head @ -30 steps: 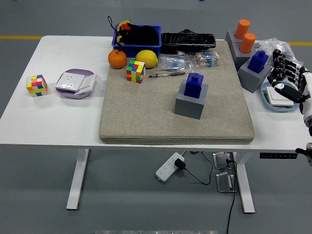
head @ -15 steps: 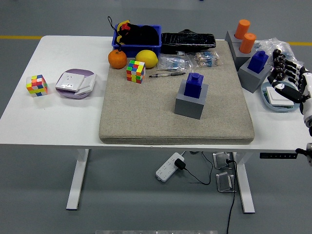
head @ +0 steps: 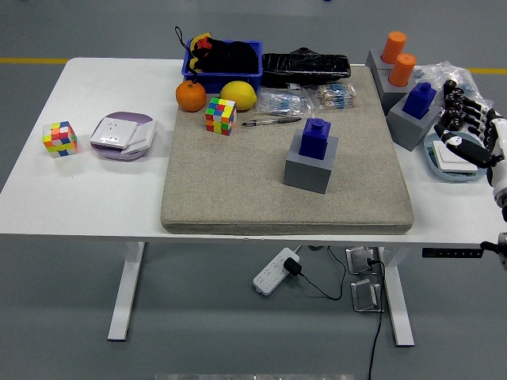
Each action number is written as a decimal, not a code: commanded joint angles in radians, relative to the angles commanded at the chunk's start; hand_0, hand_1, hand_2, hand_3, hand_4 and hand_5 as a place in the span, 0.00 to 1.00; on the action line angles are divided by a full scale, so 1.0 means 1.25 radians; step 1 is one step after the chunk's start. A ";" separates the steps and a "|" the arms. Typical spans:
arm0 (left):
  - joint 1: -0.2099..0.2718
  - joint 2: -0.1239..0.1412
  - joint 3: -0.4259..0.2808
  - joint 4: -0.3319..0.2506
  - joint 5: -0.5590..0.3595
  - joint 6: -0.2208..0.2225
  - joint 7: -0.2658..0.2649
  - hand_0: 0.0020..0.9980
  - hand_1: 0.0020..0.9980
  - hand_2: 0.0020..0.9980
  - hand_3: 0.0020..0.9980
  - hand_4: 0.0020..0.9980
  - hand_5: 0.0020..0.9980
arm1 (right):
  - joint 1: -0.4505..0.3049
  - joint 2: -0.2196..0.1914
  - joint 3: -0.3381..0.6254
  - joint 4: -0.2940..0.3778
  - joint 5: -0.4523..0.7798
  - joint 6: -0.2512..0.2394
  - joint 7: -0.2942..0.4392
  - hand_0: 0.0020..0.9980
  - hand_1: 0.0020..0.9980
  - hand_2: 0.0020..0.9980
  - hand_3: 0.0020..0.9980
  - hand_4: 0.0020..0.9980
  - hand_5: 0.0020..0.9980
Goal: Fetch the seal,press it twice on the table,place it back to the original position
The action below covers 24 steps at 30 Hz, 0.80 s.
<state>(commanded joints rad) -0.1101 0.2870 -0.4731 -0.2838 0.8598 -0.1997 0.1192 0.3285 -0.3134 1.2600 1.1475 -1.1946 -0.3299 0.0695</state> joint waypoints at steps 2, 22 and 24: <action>0.000 0.000 0.001 0.000 0.000 0.000 0.000 0.83 0.79 0.76 0.82 0.74 0.33 | 0.000 0.000 -0.001 0.000 0.000 0.000 0.000 0.91 0.86 0.85 0.85 0.88 0.24; 0.000 0.003 0.009 -0.001 -0.001 -0.001 0.000 0.83 0.79 0.76 0.81 0.74 0.33 | -0.002 -0.001 -0.007 -0.003 0.001 -0.001 -0.001 0.91 0.85 0.85 0.85 0.88 0.24; 0.000 0.003 0.009 -0.002 0.000 -0.001 0.000 0.83 0.79 0.76 0.81 0.74 0.33 | -0.002 -0.001 -0.006 -0.004 0.001 -0.001 -0.001 0.91 0.85 0.85 0.85 0.88 0.24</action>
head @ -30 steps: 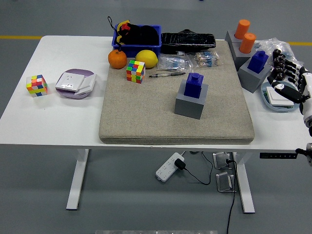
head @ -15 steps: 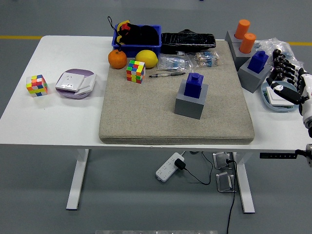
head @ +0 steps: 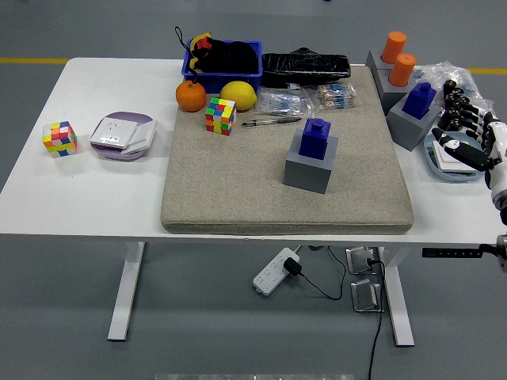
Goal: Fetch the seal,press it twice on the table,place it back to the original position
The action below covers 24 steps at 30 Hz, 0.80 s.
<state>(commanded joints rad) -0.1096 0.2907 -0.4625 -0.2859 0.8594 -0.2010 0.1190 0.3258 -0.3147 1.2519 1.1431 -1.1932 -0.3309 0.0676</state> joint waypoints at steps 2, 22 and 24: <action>0.000 0.000 -0.001 0.000 0.000 0.000 0.000 0.83 0.79 0.76 0.81 0.74 0.33 | 0.000 0.000 0.000 0.000 0.000 0.000 0.000 0.91 0.85 0.85 0.85 0.88 0.24; 0.002 -0.005 -0.010 0.002 0.002 0.001 0.001 0.83 0.79 0.76 0.82 0.74 0.33 | 0.005 -0.003 0.004 0.005 -0.002 -0.001 -0.002 0.91 0.85 0.85 0.85 0.88 0.24; 0.002 -0.005 -0.010 0.002 0.002 0.001 0.001 0.83 0.79 0.76 0.82 0.74 0.33 | 0.005 -0.003 0.003 0.005 -0.002 -0.001 -0.002 0.91 0.85 0.85 0.85 0.88 0.24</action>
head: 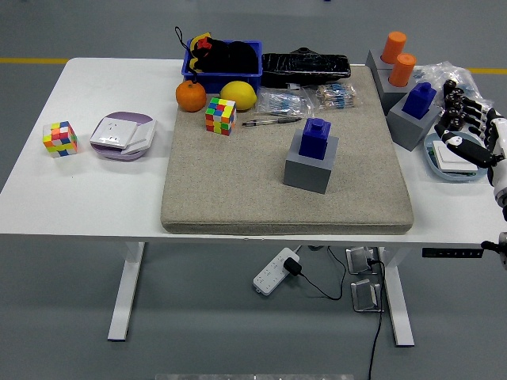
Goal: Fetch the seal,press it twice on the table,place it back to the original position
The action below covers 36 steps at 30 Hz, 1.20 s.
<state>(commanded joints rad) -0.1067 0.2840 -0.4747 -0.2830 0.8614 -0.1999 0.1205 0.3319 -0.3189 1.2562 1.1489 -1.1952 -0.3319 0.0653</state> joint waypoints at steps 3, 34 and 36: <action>0.001 -0.001 0.000 0.000 0.000 0.000 0.000 0.83 0.79 0.76 0.82 0.74 0.33 | 0.000 0.000 0.000 -0.001 0.001 0.000 0.000 0.91 0.85 0.85 0.85 0.88 0.24; -0.001 -0.003 -0.001 0.001 0.000 0.000 0.002 0.83 0.79 0.76 0.82 0.74 0.33 | 0.002 -0.001 -0.001 0.001 0.002 -0.001 -0.002 0.91 0.85 0.85 0.85 0.88 0.24; -0.001 -0.003 -0.001 0.001 0.001 0.000 0.002 0.83 0.79 0.76 0.82 0.74 0.33 | 0.002 -0.001 -0.002 0.001 0.002 0.000 -0.003 0.91 0.85 0.85 0.85 0.88 0.24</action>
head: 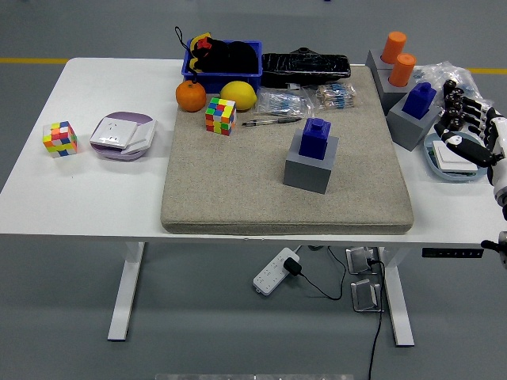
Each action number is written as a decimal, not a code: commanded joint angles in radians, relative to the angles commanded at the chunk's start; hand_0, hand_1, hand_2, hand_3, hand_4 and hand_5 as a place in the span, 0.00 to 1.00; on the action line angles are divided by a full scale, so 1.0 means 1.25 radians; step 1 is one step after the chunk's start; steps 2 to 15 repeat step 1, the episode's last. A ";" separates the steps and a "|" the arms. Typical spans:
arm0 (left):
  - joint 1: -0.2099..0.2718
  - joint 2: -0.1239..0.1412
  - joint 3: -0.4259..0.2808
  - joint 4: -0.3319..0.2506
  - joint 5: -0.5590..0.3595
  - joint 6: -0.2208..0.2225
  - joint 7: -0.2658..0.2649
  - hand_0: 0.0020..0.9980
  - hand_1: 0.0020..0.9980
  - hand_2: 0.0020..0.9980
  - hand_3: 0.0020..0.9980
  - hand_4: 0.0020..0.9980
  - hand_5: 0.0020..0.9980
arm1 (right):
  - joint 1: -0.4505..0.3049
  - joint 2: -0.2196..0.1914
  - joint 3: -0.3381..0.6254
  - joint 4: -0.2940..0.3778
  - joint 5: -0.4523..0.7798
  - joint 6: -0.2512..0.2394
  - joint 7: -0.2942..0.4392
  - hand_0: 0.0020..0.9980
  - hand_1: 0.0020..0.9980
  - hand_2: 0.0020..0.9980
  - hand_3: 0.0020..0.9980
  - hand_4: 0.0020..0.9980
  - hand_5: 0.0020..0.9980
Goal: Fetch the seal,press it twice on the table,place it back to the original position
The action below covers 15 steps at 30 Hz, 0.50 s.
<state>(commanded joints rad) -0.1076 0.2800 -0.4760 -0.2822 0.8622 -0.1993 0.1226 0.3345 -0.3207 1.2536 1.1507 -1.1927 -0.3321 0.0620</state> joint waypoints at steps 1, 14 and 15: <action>0.000 0.000 0.000 0.000 0.000 0.000 0.000 0.83 0.79 0.76 0.82 0.74 0.33 | 0.000 0.000 0.000 0.000 0.000 0.000 0.000 0.91 0.85 0.85 0.85 0.88 0.24; 0.000 0.000 0.000 0.000 0.000 0.000 0.000 0.83 0.79 0.76 0.82 0.74 0.33 | 0.000 0.000 0.000 0.000 0.000 0.000 0.000 0.91 0.85 0.85 0.85 0.88 0.24; 0.000 0.000 0.000 0.000 0.000 0.000 0.000 0.83 0.79 0.76 0.82 0.74 0.33 | 0.000 0.000 0.000 0.000 0.000 0.000 0.000 0.91 0.85 0.85 0.85 0.88 0.24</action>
